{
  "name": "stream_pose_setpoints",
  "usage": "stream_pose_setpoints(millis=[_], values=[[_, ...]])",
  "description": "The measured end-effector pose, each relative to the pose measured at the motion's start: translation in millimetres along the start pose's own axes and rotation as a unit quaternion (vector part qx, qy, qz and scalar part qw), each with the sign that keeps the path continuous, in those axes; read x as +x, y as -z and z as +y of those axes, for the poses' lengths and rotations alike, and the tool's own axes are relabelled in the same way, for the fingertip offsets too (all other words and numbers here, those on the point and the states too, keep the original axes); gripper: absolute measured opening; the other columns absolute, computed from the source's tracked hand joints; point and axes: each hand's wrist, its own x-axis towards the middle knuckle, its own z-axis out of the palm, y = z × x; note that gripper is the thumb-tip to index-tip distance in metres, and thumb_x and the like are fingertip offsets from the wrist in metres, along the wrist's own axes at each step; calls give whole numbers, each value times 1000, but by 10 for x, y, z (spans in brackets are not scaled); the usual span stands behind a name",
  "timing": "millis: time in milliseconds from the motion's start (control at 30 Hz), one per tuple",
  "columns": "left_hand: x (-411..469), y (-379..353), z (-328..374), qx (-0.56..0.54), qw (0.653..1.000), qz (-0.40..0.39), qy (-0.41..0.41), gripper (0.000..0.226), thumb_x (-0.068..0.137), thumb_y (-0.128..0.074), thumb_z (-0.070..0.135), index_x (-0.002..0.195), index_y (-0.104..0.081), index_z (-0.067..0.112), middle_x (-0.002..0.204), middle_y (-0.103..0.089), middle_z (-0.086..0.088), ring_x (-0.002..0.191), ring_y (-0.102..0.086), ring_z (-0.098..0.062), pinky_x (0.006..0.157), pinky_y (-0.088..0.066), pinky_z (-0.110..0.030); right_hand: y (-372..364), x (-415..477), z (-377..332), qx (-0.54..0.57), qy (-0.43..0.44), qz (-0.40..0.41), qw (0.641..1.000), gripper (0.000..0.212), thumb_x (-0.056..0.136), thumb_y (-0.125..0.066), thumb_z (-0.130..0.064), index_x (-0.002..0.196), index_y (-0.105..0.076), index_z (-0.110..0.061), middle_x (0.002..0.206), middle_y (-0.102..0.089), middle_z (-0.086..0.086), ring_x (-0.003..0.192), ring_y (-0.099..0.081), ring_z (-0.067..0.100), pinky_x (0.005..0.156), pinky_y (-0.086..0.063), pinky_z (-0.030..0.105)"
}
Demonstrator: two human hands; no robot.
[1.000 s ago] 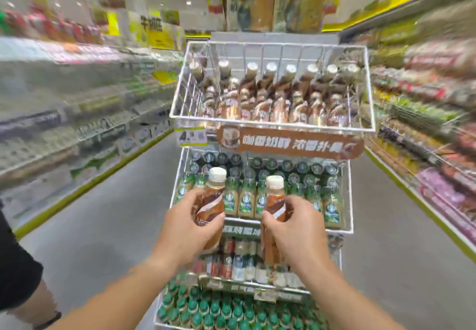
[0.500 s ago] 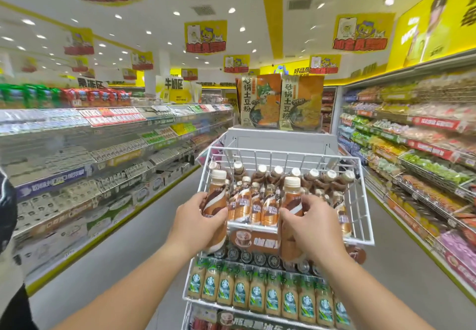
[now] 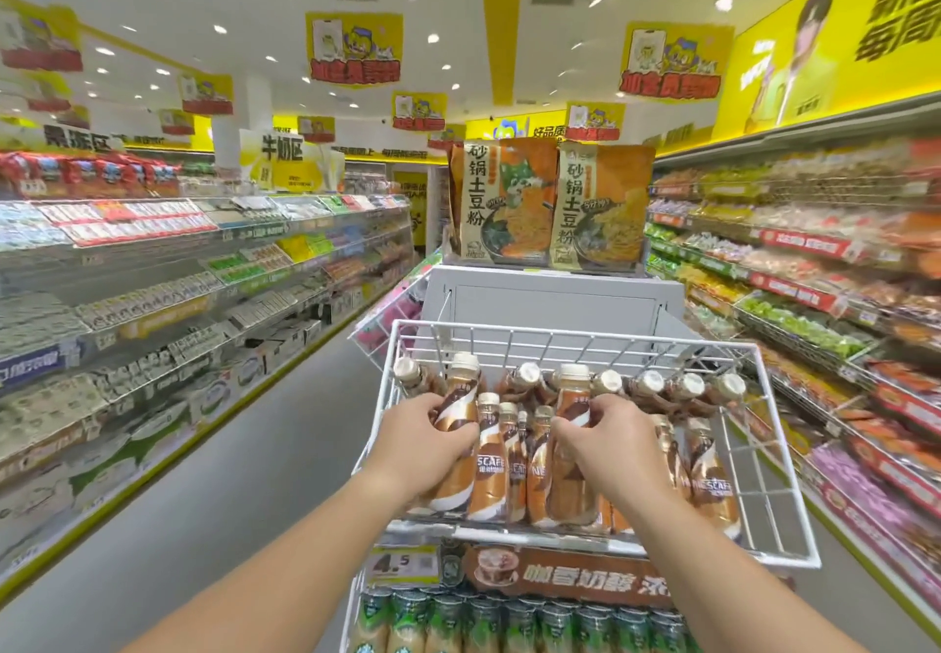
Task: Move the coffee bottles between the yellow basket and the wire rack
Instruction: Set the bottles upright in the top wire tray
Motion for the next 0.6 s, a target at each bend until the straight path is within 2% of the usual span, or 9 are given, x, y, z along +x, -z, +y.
stream_pose_setpoints(millis=[100,167,267,333,400,433,500,600], values=[[139,-99,-187,1,1000,-5,13,23,76,-75,36,86,-54,33,55,-63,11,47,-56,13,48,-49,-10,-168,191,99,-17,-11,-5,1000,24,85,-72,-34,88,-64,-12,68,-68,3,55,-64,16,47,-49,31],[193,-163,-334,6,999,-10,31,18,77,-75,38,74,-61,27,63,-70,8,50,-61,1,52,-51,-20,-294,271,179,-27,-18,-14,999,25,83,-73,-35,80,-61,-12,66,-67,4,53,-62,17,48,-48,29],[226,-252,-538,-4,998,-5,70,22,78,-74,41,80,-69,19,69,-73,2,57,-67,-11,53,-51,-27,-489,338,284,-28,-27,-36,999,29,81,-74,-36,74,-56,-15,57,-65,0,48,-59,12,46,-44,25],[266,-296,-638,-7,996,10,88,19,79,-76,43,82,-67,27,70,-73,12,61,-66,0,52,-48,-19,-612,369,339,-33,-30,-52,998,28,79,-73,-38,77,-58,-15,56,-66,1,47,-60,12,45,-46,26],[296,-330,-702,-10,995,18,94,23,80,-77,43,75,-56,37,63,-64,36,61,-59,18,52,-39,-8,-707,405,379,-36,-36,-60,997,30,80,-72,-41,83,-61,-14,59,-68,2,47,-63,12,48,-50,30],[307,-358,-725,-9,995,21,96,28,80,-78,43,73,-51,39,60,-60,39,60,-55,22,51,-35,-4,-742,423,398,-29,-39,-64,997,32,81,-73,-42,91,-64,-13,60,-69,3,45,-63,8,48,-51,30],[300,-393,-727,-10,994,33,105,31,79,-78,45,76,-48,43,62,-58,36,65,-55,23,50,-36,-3,-807,456,421,-14,-41,-73,996,42,81,-74,-42,104,-64,-7,60,-70,6,40,-59,6,46,-50,28],[282,-422,-719,5,994,48,95,22,78,-77,48,64,-60,48,62,-58,45,69,-52,29,52,-36,-7,-855,470,432,-20,-40,-71,996,46,82,-73,-44,112,-65,-10,56,-69,2,45,-64,11,50,-55,32]])
